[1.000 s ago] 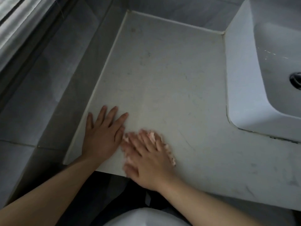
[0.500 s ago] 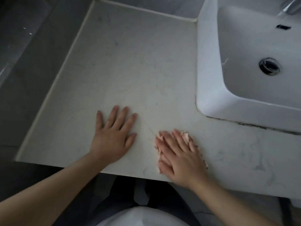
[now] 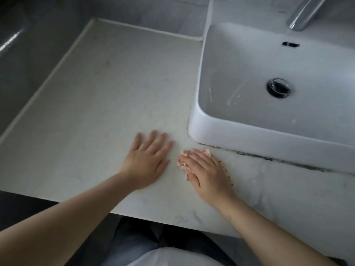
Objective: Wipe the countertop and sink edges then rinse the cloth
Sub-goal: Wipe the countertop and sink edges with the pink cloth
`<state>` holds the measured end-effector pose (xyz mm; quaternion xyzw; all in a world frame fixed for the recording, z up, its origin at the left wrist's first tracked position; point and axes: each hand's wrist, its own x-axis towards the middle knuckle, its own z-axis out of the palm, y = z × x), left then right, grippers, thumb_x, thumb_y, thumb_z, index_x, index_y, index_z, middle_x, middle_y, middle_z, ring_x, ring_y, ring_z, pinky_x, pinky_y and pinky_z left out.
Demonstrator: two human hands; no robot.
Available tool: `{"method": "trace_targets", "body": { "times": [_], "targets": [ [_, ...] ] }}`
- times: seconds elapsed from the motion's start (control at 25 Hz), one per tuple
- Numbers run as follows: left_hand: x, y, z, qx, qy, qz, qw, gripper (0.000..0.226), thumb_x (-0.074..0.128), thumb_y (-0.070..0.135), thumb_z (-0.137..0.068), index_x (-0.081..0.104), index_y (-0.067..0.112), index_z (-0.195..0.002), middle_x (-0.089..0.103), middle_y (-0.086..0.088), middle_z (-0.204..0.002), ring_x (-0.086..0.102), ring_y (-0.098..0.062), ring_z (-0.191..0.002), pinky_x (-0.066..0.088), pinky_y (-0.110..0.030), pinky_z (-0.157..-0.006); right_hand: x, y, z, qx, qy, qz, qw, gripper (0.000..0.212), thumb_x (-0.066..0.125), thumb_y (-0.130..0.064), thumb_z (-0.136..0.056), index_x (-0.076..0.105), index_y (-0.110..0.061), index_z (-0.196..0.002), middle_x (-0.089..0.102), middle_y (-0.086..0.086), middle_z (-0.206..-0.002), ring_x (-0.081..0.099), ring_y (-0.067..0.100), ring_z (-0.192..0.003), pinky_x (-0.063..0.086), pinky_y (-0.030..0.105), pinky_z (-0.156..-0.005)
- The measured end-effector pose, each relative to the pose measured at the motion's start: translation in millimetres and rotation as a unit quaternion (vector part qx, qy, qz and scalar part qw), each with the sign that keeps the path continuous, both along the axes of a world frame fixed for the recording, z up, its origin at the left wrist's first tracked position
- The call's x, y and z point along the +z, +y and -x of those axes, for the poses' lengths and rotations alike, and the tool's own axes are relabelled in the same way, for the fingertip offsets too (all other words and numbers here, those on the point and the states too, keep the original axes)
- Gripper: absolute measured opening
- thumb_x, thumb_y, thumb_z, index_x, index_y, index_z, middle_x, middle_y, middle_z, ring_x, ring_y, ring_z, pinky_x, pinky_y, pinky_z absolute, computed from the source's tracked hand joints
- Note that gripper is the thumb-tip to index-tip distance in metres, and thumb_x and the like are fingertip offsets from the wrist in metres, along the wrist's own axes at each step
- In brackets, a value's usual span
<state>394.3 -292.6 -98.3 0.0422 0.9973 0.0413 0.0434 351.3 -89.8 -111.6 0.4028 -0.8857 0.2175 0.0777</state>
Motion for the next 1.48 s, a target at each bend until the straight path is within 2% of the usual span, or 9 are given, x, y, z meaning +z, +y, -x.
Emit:
{"method": "trace_targets", "body": {
  "times": [0.12, 0.36, 0.44, 0.6, 0.88, 1.12, 1.2, 1.32, 1.48],
  "targets": [
    [4, 25, 16, -0.014, 0.04, -0.073, 0.996, 0.046, 0.033, 0.034, -0.086, 0.062, 0.017, -0.117, 0.063, -0.005, -0.122, 0.057, -0.031, -0.115, 0.04, -0.057, -0.093, 27, -2, 10, -0.035, -0.068, 0.093, 0.993, 0.027, 0.047, -0.03, -0.088, 0.067, -0.016, -0.099, 0.073, -0.001, -0.086, 0.068, 0.022, -0.079, 0.05, 0.034, -0.068],
    [65, 25, 85, 0.167, 0.167, -0.316, 0.919, 0.036, 0.039, 0.022, -0.09, 0.061, 0.012, -0.117, 0.061, -0.007, -0.122, 0.056, -0.025, -0.112, 0.036, -0.02, -0.086, 130, -5, 46, -0.112, -0.189, 0.299, 0.929, 0.012, 0.056, -0.036, -0.087, 0.056, -0.025, -0.093, 0.065, -0.02, -0.07, 0.06, -0.007, -0.064, 0.042, 0.008, -0.055],
    [88, 32, 119, 0.189, 0.172, -0.346, 0.903, 0.032, 0.043, 0.018, -0.094, 0.056, 0.015, -0.123, 0.058, -0.003, -0.126, 0.055, -0.019, -0.11, 0.033, -0.016, -0.081, 159, -4, 70, -0.157, -0.306, 0.368, 0.864, 0.014, 0.058, -0.03, -0.091, 0.048, -0.021, -0.088, 0.063, -0.019, -0.057, 0.06, -0.006, -0.051, 0.044, 0.012, -0.047],
    [114, 46, 184, 0.185, 0.097, -0.322, 0.923, 0.052, 0.046, 0.017, -0.091, 0.027, 0.014, -0.14, 0.041, -0.012, -0.14, 0.049, -0.032, -0.118, 0.039, -0.035, -0.092, 183, 3, 143, -0.206, -0.555, 0.41, 0.694, 0.026, 0.051, -0.032, -0.095, 0.065, -0.01, -0.094, 0.072, 0.014, -0.081, 0.07, 0.028, -0.064, 0.053, 0.031, -0.056],
    [123, 43, 272, 0.199, 0.046, -0.236, 0.95, 0.049, 0.042, 0.016, -0.091, 0.025, 0.012, -0.136, 0.037, -0.01, -0.142, 0.049, -0.036, -0.114, 0.038, -0.035, -0.082, 183, 4, 249, -0.277, -0.573, 0.368, 0.678, 0.029, 0.054, -0.018, -0.08, 0.056, -0.02, -0.051, 0.054, -0.004, -0.049, 0.044, 0.013, -0.04, 0.03, 0.022, -0.051],
    [113, 27, 347, 0.22, 0.043, -0.341, 0.913, 0.039, 0.049, 0.022, -0.09, 0.036, 0.009, -0.124, 0.053, -0.019, -0.122, 0.054, -0.036, -0.104, 0.04, -0.034, -0.077, 192, -26, 342, -0.245, -0.569, 0.445, 0.646, 0.022, 0.056, -0.024, -0.082, 0.06, -0.015, -0.062, 0.061, 0.007, -0.073, 0.061, 0.025, -0.069, 0.05, 0.035, -0.073],
    [110, 26, 355, 0.237, 0.035, -0.324, 0.915, 0.037, 0.046, 0.024, -0.092, 0.035, 0.01, -0.124, 0.057, -0.019, -0.116, 0.055, -0.037, -0.101, 0.037, -0.033, -0.073, 197, -34, 375, -0.284, -0.482, 0.402, 0.725, 0.033, 0.046, -0.036, -0.094, 0.067, -0.01, -0.094, 0.065, 0.014, -0.103, 0.062, 0.031, -0.099, 0.049, 0.04, -0.089],
    [108, 28, 353, 0.225, 0.038, -0.307, 0.924, 0.045, 0.043, 0.025, -0.094, 0.028, 0.009, -0.133, 0.055, -0.02, -0.122, 0.053, -0.037, -0.108, 0.039, -0.035, -0.081, 182, -29, 393, -0.394, -0.099, 0.196, 0.893, 0.035, 0.039, -0.027, -0.098, 0.056, -0.006, -0.12, 0.059, 0.016, -0.122, 0.052, 0.034, -0.113, 0.042, 0.04, -0.093],
    [108, 27, 353, 0.236, 0.045, -0.317, 0.918, 0.036, 0.045, 0.026, -0.094, 0.036, 0.006, -0.123, 0.057, -0.02, -0.117, 0.055, -0.036, -0.104, 0.039, -0.034, -0.077, 131, -62, 369, -0.168, 0.003, -0.001, 0.986, 0.049, 0.027, -0.032, -0.092, 0.056, -0.012, -0.125, 0.054, 0.011, -0.134, 0.043, 0.03, -0.128, 0.033, 0.038, -0.103]
  ]
}}
